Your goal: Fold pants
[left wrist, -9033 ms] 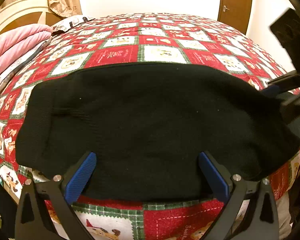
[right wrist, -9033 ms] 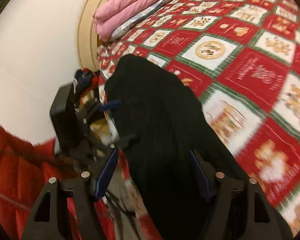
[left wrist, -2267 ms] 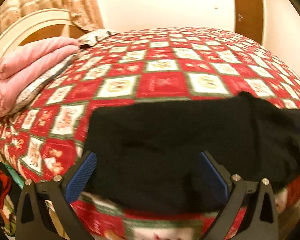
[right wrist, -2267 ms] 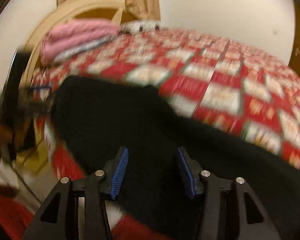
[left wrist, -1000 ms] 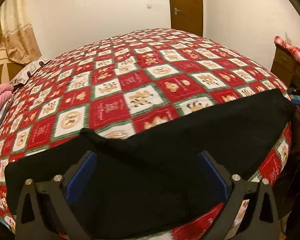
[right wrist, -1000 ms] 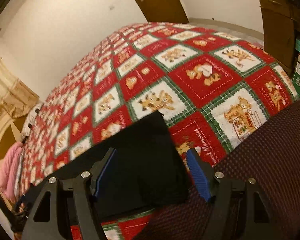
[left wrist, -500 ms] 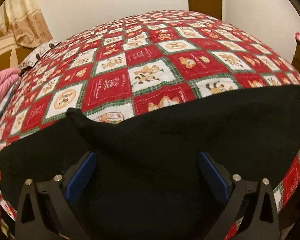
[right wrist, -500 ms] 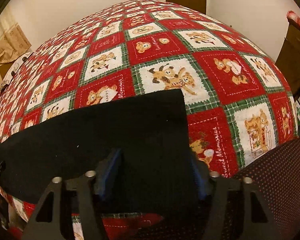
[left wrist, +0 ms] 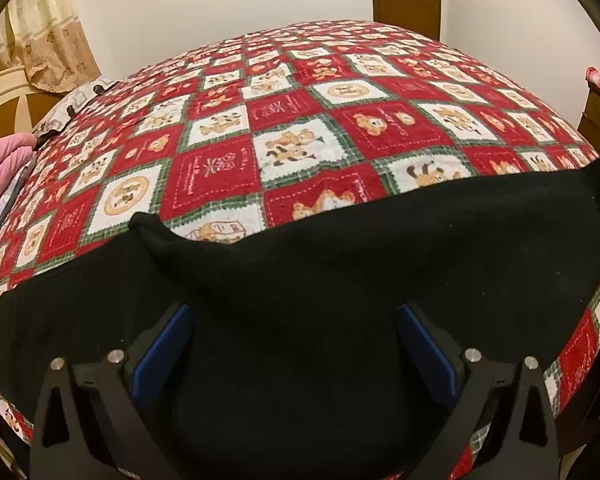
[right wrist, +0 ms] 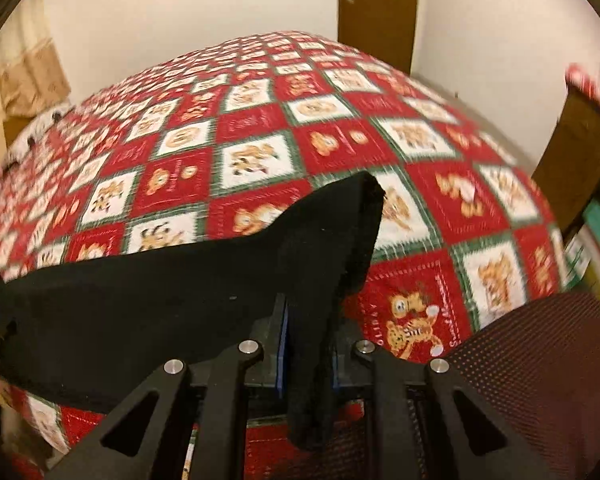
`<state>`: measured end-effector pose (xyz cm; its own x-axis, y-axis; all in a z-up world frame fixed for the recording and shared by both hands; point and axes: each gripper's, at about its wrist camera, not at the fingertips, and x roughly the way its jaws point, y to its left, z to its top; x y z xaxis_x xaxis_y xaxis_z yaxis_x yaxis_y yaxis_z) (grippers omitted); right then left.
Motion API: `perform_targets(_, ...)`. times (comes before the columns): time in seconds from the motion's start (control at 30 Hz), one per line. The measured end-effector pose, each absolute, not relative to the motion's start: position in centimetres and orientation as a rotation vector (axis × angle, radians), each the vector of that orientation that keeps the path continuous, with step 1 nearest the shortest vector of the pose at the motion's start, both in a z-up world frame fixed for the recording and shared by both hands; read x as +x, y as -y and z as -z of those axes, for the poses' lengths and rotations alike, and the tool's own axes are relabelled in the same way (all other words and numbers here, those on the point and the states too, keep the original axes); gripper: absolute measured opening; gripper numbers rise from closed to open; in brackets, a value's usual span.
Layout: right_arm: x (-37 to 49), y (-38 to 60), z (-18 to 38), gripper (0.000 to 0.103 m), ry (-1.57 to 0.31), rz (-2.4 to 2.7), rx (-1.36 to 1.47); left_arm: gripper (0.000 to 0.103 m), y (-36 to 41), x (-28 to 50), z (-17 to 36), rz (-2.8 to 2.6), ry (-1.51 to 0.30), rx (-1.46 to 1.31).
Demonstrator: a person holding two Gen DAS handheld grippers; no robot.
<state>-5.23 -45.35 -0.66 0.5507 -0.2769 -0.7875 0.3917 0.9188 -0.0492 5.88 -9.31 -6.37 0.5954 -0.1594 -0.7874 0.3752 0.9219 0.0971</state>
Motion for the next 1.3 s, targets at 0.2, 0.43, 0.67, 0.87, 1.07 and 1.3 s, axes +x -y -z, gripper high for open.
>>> perform_targets(0.2,-4.7,38.6,-0.1,0.016,-0.865,0.371,-0.040,0.103,8.8,5.3,6.4,0.319,-0.870,0.266)
perform_targets(0.43,-2.3,26.8,0.8,0.016,-0.836,0.221,-0.200,0.103,8.0,5.0,6.0,0.333,-0.876,0.238)
perform_targets(0.67,-0.1,18.4,4.7,0.016,-0.855,0.143,-0.289,0.103,6.1,5.0,5.6,0.324,-0.873,0.200)
perform_targets(0.87,0.2,17.0,5.2,0.016,-0.812,0.190,-0.269,0.103,4.6,5.5,5.9,0.308,-0.884,0.166)
perform_targets(1.07,0.3,14.8,5.8,0.043,-0.774,0.215,-0.287,0.103,4.0,5.7,6.1,0.304,-0.894,0.153)
perform_targets(1.3,-4.9,15.3,2.2,0.070,-0.595,-0.166,0.005,0.103,3.2,5.8,5.6,0.276,-0.873,0.157)
